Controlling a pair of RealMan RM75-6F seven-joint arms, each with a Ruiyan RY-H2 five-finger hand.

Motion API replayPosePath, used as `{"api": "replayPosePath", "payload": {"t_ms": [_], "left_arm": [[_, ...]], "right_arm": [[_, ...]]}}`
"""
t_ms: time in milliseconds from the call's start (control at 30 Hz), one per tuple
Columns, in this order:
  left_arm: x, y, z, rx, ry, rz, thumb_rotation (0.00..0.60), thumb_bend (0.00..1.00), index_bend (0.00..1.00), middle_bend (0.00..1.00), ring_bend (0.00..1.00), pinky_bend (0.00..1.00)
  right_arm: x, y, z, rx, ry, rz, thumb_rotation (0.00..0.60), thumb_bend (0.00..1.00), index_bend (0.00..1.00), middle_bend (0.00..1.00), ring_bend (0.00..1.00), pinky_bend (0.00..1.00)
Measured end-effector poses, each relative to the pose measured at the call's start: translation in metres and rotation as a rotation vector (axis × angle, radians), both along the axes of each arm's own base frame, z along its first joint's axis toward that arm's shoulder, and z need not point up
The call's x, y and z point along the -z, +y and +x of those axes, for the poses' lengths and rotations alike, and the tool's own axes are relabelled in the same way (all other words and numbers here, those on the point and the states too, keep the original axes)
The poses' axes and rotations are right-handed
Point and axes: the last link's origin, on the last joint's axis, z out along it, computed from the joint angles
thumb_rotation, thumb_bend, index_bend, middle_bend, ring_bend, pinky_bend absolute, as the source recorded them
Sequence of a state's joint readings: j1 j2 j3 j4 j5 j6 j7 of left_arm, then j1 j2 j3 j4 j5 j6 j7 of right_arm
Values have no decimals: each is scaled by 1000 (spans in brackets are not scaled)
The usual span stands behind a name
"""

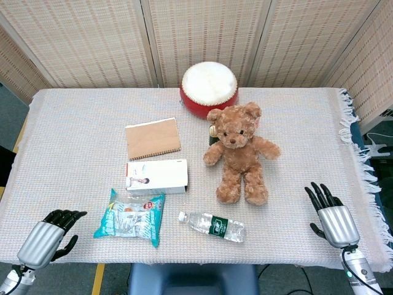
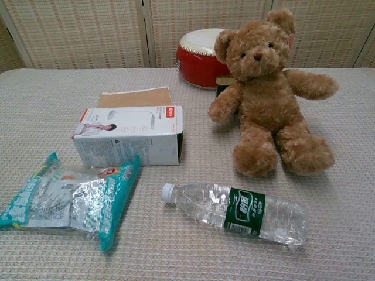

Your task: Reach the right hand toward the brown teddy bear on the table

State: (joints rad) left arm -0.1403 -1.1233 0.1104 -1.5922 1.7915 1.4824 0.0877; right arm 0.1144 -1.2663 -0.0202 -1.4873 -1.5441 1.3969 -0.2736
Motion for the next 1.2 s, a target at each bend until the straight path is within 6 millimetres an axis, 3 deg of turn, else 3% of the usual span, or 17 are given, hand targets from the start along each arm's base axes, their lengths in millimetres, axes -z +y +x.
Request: {"api": "replayPosePath", "payload": {"t_ms": [300,567,767,900,1067,1200], "left_arm": [[2,0,2,17,4,-6,600,441,202,251,247,276],[4,5,-3,-3,9,-18,600,442,203,254,247,276],[-1,2,-2,-7,2,-6,600,441,204,259,247,276],[-2,-1,-1,-11,-4,0,600,441,204,260,248,276],[1,-3,0,-10,11,-10,600,441,205,261,247,276],[2,-2,0,-13,18,-14,600,441,205,262,247,277]], "right_arm": [[-5,2,2,-45,-31,-41,600,95,0,0,0,311],[-3,-3,2,-86,-10,-78,600,95,0,0,0,168],[4,-5,1,-100,-4,-47,600,95,0,0,0,152],[7,-16,3,-101,-32,-58,600,95,11,33,0,152],[8,-43,16,-183,-59,-123,600,95,188,120,23,194],[7,-65,24,-281,-35,-219,600,95,235,129,40,222]]}}
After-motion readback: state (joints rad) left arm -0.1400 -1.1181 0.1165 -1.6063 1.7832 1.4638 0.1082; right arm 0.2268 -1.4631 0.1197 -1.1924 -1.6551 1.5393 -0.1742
